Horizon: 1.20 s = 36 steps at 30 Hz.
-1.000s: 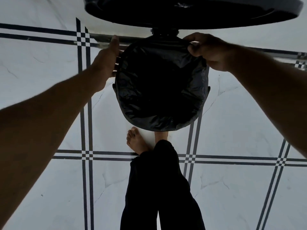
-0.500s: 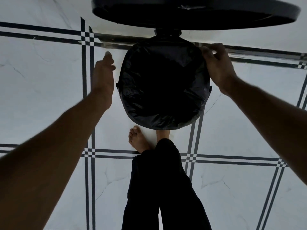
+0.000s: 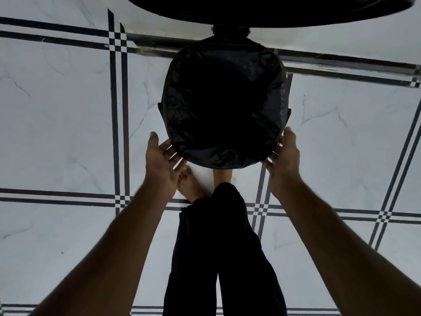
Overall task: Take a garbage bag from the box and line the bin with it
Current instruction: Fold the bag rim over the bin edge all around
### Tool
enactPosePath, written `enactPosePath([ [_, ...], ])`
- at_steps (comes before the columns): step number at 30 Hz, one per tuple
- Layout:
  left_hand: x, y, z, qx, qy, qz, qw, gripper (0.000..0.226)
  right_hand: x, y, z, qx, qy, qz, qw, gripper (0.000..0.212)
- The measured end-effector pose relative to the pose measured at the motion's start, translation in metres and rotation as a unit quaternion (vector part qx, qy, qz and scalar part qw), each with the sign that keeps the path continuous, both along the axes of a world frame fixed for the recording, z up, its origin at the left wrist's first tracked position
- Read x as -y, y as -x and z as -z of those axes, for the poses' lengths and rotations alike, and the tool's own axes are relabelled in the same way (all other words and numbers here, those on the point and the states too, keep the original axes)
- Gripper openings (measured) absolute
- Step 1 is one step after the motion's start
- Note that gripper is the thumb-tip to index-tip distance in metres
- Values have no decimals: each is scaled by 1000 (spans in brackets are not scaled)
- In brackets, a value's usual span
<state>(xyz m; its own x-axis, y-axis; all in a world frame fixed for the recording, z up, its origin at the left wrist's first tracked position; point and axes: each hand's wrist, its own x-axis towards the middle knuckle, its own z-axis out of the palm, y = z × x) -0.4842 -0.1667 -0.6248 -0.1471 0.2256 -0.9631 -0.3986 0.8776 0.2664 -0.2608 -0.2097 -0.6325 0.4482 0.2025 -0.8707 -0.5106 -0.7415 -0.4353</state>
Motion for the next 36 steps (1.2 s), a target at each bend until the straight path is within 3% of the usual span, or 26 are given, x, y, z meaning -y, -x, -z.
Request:
enactPosePath([
  [4, -1, 0, 3, 14, 4, 11, 1000, 51, 4, -7, -7, -65, -3, 72, 995, 53],
  [9, -3, -1, 3, 10, -13, 26, 1000, 54, 0, -16, -10, -130, 14, 83, 988, 67],
  [13, -2, -5, 4, 6, -11, 0, 1000, 47, -5, -15, -9, -129, 21, 96, 987, 64],
  [19, 6, -4, 7, 22, 7, -21, 1000, 57, 6, -4, -5, -127, 53, 113, 984, 63],
  [26, 9, -28, 4, 13, 48, -98, 994, 54, 22, 19, -4, -202, 18, 210, 957, 65],
  [30, 17, -32, 8, 31, 70, -151, 986, 60, 21, 30, -1, -203, 14, 273, 940, 66],
  [36, 25, -27, 14, 30, 61, -155, 986, 65, 18, 39, 4, -199, 1, 340, 919, 73],
])
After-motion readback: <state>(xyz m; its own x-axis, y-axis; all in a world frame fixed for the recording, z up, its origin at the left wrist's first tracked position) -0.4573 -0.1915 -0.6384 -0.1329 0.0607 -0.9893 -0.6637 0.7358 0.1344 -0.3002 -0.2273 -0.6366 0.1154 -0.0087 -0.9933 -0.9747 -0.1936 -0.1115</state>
